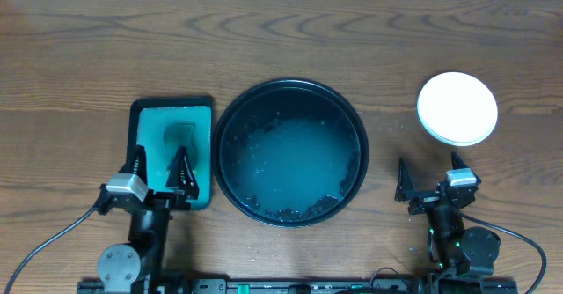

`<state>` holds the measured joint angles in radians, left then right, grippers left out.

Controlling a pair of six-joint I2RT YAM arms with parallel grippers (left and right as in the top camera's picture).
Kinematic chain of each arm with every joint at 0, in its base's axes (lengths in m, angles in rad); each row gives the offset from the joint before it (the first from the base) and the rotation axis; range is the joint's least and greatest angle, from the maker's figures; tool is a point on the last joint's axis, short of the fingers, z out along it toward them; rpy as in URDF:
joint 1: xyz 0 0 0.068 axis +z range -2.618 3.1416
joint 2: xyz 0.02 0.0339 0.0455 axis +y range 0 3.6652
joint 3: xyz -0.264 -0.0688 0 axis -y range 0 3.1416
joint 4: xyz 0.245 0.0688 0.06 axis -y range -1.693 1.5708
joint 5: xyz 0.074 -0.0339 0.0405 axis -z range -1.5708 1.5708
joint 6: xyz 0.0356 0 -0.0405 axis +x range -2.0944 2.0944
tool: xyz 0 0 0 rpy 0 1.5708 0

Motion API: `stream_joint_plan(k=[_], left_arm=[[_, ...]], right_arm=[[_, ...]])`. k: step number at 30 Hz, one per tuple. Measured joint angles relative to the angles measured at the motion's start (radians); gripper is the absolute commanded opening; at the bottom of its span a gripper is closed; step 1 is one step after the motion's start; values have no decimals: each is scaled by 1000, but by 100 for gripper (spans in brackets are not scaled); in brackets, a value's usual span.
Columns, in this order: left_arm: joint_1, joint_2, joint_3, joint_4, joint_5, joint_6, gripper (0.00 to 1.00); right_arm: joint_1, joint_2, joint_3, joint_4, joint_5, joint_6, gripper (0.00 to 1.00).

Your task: Clean dirty plates on tray and stack at the side

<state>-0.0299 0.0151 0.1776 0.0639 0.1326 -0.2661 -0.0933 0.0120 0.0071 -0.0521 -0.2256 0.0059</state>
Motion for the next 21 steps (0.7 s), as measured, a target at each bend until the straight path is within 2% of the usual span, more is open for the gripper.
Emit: stream_joint_plan(k=[10, 21], left_arm=[[0, -2, -152, 51, 0, -15, 81], [0, -5, -167, -76, -23, -18, 81]], right_arm=[[0, 0, 0, 0, 2, 0, 99], [0, 0, 0, 0, 2, 0, 99]])
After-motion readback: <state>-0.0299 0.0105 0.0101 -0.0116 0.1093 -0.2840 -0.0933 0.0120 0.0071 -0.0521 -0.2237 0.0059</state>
